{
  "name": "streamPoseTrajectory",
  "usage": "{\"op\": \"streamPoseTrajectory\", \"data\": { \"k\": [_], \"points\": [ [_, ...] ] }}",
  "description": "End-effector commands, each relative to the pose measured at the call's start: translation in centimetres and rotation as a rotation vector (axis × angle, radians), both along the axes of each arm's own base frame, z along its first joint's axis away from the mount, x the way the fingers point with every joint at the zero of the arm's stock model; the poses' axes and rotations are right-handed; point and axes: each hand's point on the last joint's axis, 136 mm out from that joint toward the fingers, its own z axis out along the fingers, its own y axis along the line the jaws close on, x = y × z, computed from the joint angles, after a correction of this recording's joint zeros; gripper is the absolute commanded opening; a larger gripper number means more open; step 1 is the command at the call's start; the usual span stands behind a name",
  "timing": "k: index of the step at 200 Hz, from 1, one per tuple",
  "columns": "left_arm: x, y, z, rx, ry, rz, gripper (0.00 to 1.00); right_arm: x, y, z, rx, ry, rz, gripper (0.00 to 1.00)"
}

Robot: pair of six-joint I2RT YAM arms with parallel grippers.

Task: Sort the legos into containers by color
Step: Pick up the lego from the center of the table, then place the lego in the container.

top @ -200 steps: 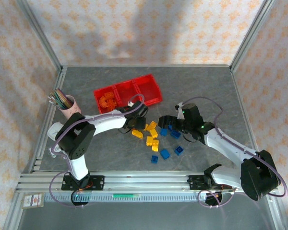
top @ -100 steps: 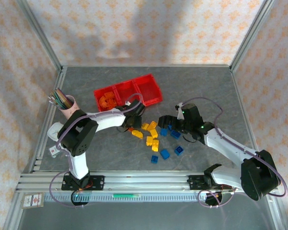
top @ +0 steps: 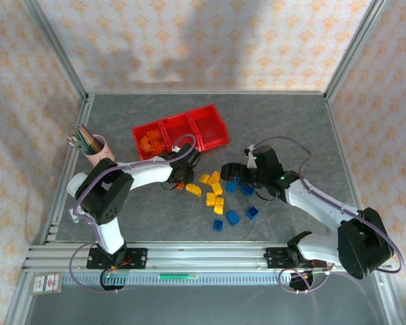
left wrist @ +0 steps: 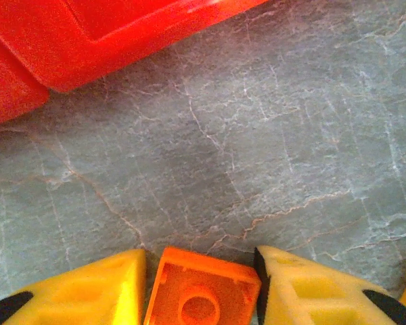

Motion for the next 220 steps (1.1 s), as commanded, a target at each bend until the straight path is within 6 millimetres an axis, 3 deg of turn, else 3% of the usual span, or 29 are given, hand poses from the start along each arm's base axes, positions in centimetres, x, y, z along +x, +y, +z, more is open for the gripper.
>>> {"op": "streamPoseTrajectory", "data": {
  "k": [1,47,84,116,140,175,197,220],
  "points": [
    [-1.0,1.3,0.3,0.038,0.027,0.017,0.39,0.9,0.4,1.4,0.002,-0.038,-0.013,1.0],
    [-0.7,2.7,3.1,0.046,-0.028,0.053,0.35,0.8,1.1,1.5,-0.027,-0.047,0.009,1.0],
    [-0.1,4.6,7.2,0.019,-0.117,0.114,0.35,0.9,2.3,1.8,-0.034,-0.059,0.03,1.0],
    [2.6,8.2,11.5,0.013,-0.217,0.232,0.35,1.2,4.5,2.3,-0.032,-0.075,0.06,1.0],
    [5.7,10.7,13.9,0.015,-0.287,0.31,0.35,1.5,6.2,2.3,-0.047,-0.09,0.082,1.0],
    [10.1,13.9,14.6,0.045,-0.331,0.408,0.35,2.3,7.6,2.3,-0.068,-0.109,0.096,1.0],
    [12.0,14.8,13.5,0.038,-0.318,0.434,0.35,2.9,7.8,2.0,-0.097,-0.112,0.098,1.0],
    [12.7,15.5,12.2,0.069,-0.298,0.447,0.38,3.4,7.6,2.0,-0.139,-0.127,0.09,1.0]
  ]
}}
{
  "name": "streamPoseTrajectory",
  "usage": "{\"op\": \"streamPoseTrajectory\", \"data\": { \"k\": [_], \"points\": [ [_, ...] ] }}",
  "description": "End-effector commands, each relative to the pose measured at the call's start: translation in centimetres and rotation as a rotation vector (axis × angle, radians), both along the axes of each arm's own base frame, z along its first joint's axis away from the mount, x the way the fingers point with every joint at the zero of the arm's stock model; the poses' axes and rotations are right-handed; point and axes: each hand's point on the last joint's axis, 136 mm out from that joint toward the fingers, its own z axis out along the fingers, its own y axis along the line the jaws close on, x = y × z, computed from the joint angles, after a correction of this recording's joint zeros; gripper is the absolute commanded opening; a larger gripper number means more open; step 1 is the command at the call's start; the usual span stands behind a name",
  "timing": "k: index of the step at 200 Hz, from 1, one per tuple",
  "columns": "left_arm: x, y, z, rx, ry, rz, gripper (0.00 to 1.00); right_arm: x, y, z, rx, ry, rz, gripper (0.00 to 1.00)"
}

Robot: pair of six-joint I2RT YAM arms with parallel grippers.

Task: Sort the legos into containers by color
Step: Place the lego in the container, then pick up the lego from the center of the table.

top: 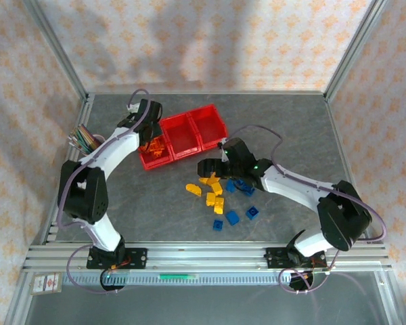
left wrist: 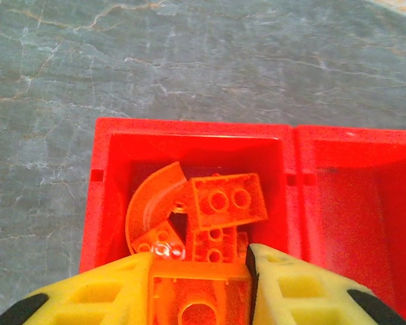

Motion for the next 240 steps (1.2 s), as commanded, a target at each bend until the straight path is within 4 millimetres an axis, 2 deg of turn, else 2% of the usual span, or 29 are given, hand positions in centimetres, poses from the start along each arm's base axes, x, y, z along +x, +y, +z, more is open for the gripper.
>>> {"op": "streamPoseTrajectory", "data": {
  "k": [1,10,25,48,65,92,118,147,169,187,209,240],
  "points": [
    [1.1,0.9,-0.4,0.045,0.005,0.014,0.38,1.2,0.0,1.0,-0.044,-0.066,-0.014,1.0],
    [1.2,0.9,-0.5,0.049,0.003,0.007,0.41,1.3,-0.1,1.0,-0.056,-0.072,-0.015,1.0],
    [1.3,1.3,0.0,0.057,0.002,0.016,0.51,1.5,-0.2,1.0,-0.081,-0.08,-0.015,1.0],
    [1.3,1.0,1.9,0.036,-0.035,0.0,0.57,1.4,-0.2,0.5,-0.138,-0.085,-0.006,1.0],
    [0.2,0.4,2.9,0.003,-0.038,-0.028,0.61,1.2,-0.1,0.2,-0.188,-0.093,0.007,1.0],
    [-3.0,-0.9,3.6,-0.05,-0.057,-0.084,0.66,0.3,0.6,-0.1,-0.279,-0.117,0.045,1.0],
    [-6.7,-2.7,4.2,-0.117,-0.092,-0.146,0.72,-0.8,1.6,-1.1,-0.365,-0.118,0.102,0.93],
    [-11.0,-3.8,3.6,-0.165,-0.099,-0.192,0.81,-2.0,3.5,-1.8,-0.445,-0.141,0.165,0.85],
    [-13.8,-3.8,2.7,-0.218,-0.113,-0.212,0.88,-3.0,5.0,-2.5,-0.49,-0.153,0.225,0.77],
    [-15.8,-3.7,2.5,-0.28,-0.129,-0.197,0.93,-3.7,5.9,-3.4,-0.52,-0.153,0.271,0.72],
    [-17.6,-4.6,2.1,-0.362,-0.131,-0.234,0.99,-3.8,6.1,-4.8,-0.571,-0.138,0.3,0.66],
    [-19.2,-4.5,1.4,-0.411,-0.139,-0.222,0.99,-3.1,6.8,-5.9,-0.611,-0.138,0.316,0.61]
  ]
}}
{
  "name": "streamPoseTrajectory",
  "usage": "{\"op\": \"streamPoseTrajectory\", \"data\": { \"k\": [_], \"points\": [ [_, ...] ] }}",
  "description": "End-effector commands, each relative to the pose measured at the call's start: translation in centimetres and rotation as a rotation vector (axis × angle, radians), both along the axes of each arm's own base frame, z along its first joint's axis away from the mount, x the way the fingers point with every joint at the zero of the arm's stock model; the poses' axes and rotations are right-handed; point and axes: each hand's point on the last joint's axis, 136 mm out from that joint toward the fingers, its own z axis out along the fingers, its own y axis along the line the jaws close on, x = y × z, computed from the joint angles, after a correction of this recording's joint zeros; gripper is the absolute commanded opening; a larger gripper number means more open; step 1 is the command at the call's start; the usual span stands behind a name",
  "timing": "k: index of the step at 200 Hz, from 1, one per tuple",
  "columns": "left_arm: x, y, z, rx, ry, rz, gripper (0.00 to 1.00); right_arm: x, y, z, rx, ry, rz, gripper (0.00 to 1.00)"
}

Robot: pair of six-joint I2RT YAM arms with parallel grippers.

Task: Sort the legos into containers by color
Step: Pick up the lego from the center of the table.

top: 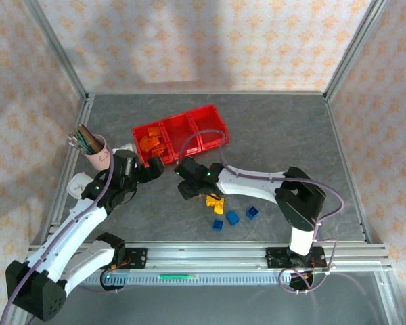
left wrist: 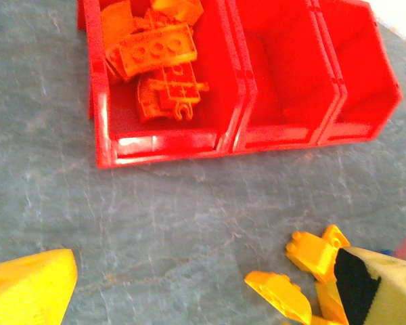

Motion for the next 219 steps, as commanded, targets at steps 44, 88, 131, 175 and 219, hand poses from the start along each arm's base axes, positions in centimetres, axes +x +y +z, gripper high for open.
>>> {"op": "streamPoseTrajectory", "data": {
  "k": [44,88,131,175,219],
  "points": [
    [-2.3,0.2,-1.0,-0.079,0.023,0.032,0.99,2.0,-0.3,-2.0,-0.146,-0.054,-0.008,0.55],
    [-2.6,0.5,-1.1,-0.093,0.009,0.053,0.99,2.5,-0.1,-3.3,-0.177,-0.057,-0.008,0.46],
    [-2.5,0.5,-1.3,-0.102,0.009,0.055,0.99,2.5,0.5,-3.5,-0.158,-0.048,0.001,0.3],
    [-2.2,0.3,-0.8,-0.114,-0.011,0.053,0.99,3.5,2.2,1.5,-0.018,-0.057,-0.013,0.24],
    [-1.2,0.2,0.8,-0.101,-0.05,0.047,0.99,8.4,1.9,6.7,0.109,-0.112,-0.116,0.24]
  ]
}}
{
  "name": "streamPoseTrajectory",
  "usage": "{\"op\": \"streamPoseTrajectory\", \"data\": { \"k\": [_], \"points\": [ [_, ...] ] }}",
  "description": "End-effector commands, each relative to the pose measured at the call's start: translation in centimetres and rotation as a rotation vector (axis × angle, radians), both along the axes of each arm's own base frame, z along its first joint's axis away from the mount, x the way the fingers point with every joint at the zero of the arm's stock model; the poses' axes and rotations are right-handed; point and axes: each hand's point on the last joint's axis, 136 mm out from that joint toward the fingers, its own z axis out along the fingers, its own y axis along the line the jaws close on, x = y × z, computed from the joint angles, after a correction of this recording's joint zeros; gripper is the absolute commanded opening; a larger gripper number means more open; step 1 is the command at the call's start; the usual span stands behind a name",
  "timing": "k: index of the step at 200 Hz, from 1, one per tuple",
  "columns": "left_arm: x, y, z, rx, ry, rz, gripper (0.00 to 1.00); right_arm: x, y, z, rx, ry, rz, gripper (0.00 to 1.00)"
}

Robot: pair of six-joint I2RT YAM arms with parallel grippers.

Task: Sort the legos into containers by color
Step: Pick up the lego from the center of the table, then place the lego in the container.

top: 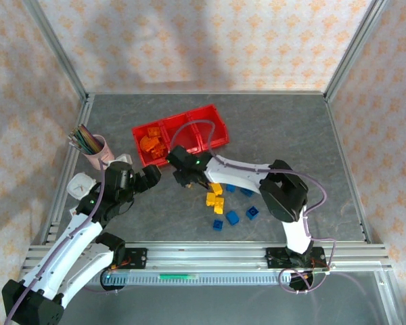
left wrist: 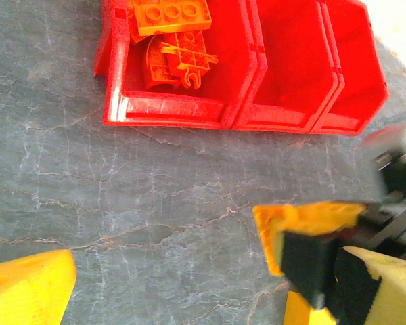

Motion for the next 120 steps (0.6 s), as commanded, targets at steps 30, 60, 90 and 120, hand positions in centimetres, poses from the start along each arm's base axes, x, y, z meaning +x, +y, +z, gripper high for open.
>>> {"op": "streamPoseTrajectory", "data": {
  "k": [30,60,90,120],
  "points": [
    [2.3,-0.4,2.9,-0.007,-0.084,0.01,0.99,7.5,-0.5,6.1,0.159,-0.086,-0.151,0.24],
    [3.5,-0.2,3.1,0.015,-0.093,0.036,0.99,12.1,0.3,5.7,0.174,-0.116,-0.195,0.24],
    [4.4,-0.3,3.2,0.019,-0.102,0.043,0.99,15.8,1.5,5.1,0.187,-0.143,-0.215,0.24],
    [4.8,0.1,3.2,0.039,-0.102,0.062,0.99,17.6,2.1,4.5,0.161,-0.156,-0.219,0.34]
  ]
}}
